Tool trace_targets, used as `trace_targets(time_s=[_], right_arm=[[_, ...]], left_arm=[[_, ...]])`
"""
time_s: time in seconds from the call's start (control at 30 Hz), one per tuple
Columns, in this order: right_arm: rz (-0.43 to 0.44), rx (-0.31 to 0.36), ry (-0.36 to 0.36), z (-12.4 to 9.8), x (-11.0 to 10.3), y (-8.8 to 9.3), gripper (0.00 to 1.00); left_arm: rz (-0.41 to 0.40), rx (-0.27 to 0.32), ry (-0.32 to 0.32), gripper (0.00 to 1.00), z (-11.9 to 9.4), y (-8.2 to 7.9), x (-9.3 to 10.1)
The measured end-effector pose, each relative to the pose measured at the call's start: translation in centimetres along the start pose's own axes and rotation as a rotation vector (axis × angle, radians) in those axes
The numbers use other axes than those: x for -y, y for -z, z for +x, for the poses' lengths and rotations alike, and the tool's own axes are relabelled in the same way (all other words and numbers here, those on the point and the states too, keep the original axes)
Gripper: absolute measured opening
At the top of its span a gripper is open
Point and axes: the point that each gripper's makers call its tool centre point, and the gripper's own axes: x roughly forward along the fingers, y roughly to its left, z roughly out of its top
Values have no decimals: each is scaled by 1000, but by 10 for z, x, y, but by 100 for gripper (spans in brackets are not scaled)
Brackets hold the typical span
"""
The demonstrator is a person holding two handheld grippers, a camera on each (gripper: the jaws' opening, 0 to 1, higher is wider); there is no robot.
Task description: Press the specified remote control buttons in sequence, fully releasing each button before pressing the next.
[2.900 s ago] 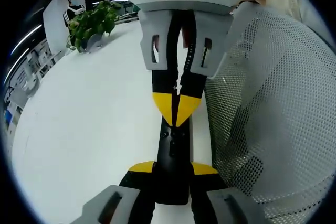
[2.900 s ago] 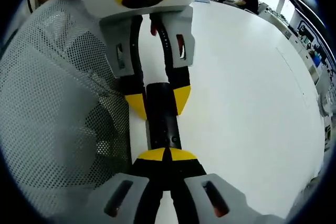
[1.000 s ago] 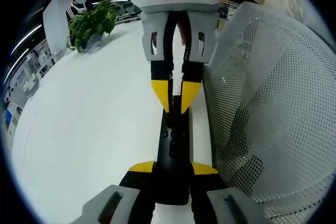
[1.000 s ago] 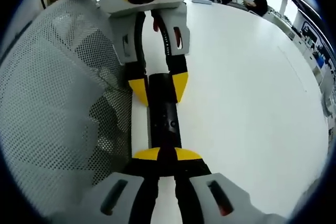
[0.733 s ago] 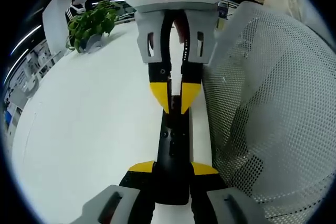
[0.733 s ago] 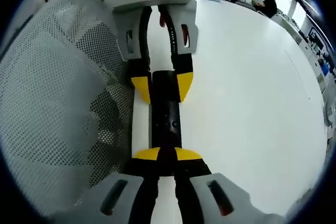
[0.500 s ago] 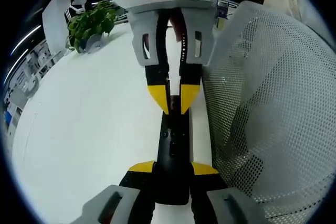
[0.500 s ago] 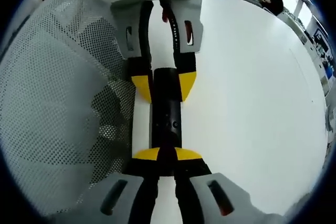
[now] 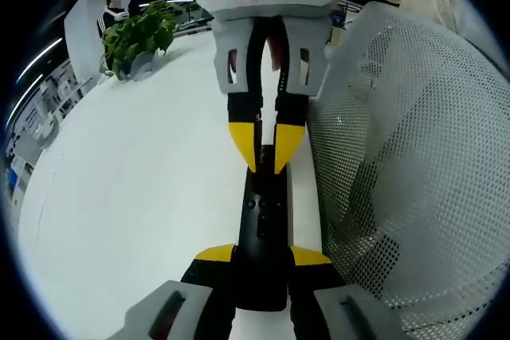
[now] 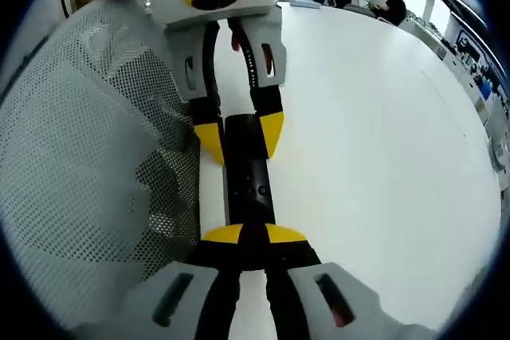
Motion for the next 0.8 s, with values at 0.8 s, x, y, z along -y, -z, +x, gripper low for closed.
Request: trace_targets(time_s=[0.8], right_arm=[[-88,-122,-60,6,0,-5,9]], left_arm=[[4,-3,0,24,-1,0,1]])
